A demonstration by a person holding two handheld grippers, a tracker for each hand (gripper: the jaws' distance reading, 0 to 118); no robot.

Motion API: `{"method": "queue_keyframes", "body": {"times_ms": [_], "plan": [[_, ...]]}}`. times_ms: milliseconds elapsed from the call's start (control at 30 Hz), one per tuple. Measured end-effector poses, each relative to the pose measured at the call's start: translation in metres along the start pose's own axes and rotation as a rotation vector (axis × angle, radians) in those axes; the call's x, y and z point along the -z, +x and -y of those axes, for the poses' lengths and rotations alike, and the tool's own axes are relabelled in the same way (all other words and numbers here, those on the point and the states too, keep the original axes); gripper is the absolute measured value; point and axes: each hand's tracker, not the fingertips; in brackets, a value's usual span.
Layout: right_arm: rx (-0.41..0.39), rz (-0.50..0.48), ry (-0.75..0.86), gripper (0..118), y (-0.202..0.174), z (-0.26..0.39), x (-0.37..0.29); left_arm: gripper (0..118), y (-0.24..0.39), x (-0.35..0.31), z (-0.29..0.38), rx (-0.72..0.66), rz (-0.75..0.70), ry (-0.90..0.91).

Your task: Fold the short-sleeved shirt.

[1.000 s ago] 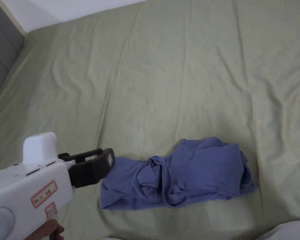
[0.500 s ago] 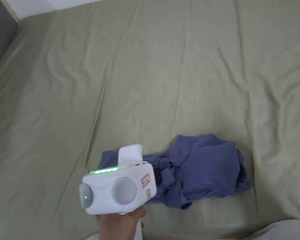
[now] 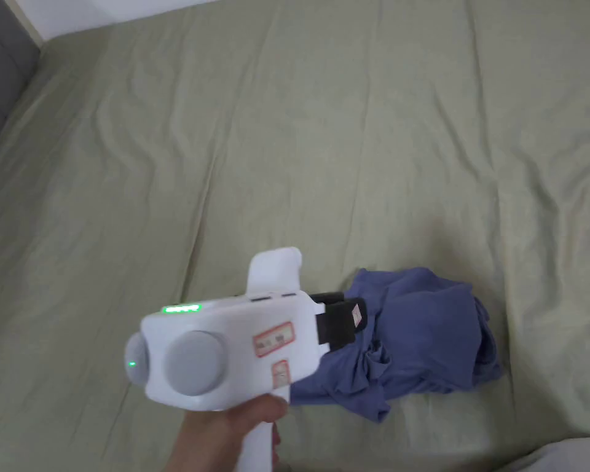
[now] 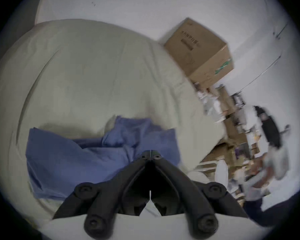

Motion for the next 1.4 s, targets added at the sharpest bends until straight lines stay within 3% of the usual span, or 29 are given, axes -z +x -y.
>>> {"method": "queue_keyframes", "body": {"times_ms": [67,233,300,333,400,433,467,500,567,700,867,967,1000,1033,1100,1133,1167,1300,1400], "plan": [[-0.002,-0.003,0.002,0,-0.003,-0.002,-0.001,0,-0.013,-0.032,-0.01,-0.042,0.073,0.024],[-0.015,-0.013,0.003,0,-0.012,-0.006,-0.003,0,-0.079,-0.097,-0.022,-0.106,0.09,0.064],[-0.02,-0.021,-0.002,0,-0.018,-0.007,-0.002,0,-0.116,-0.11,-0.021,-0.177,0.204,0.035],[-0.023,-0.025,-0.005,0,-0.021,-0.007,-0.002,13,-0.132,-0.111,-0.018,-0.185,0.254,0.008],[-0.034,-0.034,-0.01,0,-0.027,-0.008,-0.002,118,-0.159,-0.113,-0.012,-0.146,0.221,-0.015],[-0.041,-0.039,-0.013,0,-0.03,-0.009,-0.002,108,-0.166,-0.106,-0.011,-0.121,0.132,-0.057],[-0.051,-0.042,-0.017,0,-0.034,-0.009,-0.001,106,-0.176,-0.1,-0.004,-0.124,0.047,0.012],[-0.059,-0.043,-0.018,0,-0.036,-0.009,-0.001,113,-0.188,-0.092,-0.006,-0.1,0.051,-0.023],[-0.07,-0.047,-0.026,0,-0.04,-0.01,0.001,118,-0.202,-0.079,-0.003,-0.185,0.024,-0.052],[-0.072,-0.051,-0.039,0,-0.043,-0.009,0.006,118,-0.228,-0.05,-0.004,-0.348,0.169,-0.057],[-0.085,-0.053,-0.06,0,-0.045,-0.005,0.011,118,-0.233,-0.004,0.004,-0.295,0.154,-0.162],[-0.091,-0.054,-0.068,0,-0.044,-0.004,0.016,118,-0.231,-0.004,0.003,-0.288,0.263,-0.136],[-0.091,-0.056,-0.068,0,-0.044,-0.003,0.018,112,-0.235,-0.002,0.004,-0.313,0.284,-0.167],[-0.091,-0.056,-0.07,0,-0.044,-0.003,0.019,92,-0.235,0.0,0.007,-0.336,0.287,-0.174],[-0.091,-0.057,-0.069,0,-0.044,-0.002,0.021,16,-0.236,0.008,0.011,-0.32,0.191,-0.179],[-0.087,-0.06,-0.069,0,-0.043,-0.001,0.022,16,-0.246,0.012,0.016,-0.358,0.164,-0.191],[-0.086,-0.063,-0.071,0,-0.043,-0.001,0.023,16,-0.255,0.011,0.022,-0.475,0.242,-0.167],[-0.099,-0.067,-0.077,0,-0.041,0.0,0.023,16,-0.256,-0.004,0.022,-0.446,0.262,-0.132],[-0.088,-0.069,-0.074,0,-0.039,0.001,0.022,16,-0.222,-0.016,0.017,-0.402,0.224,-0.125]]}}
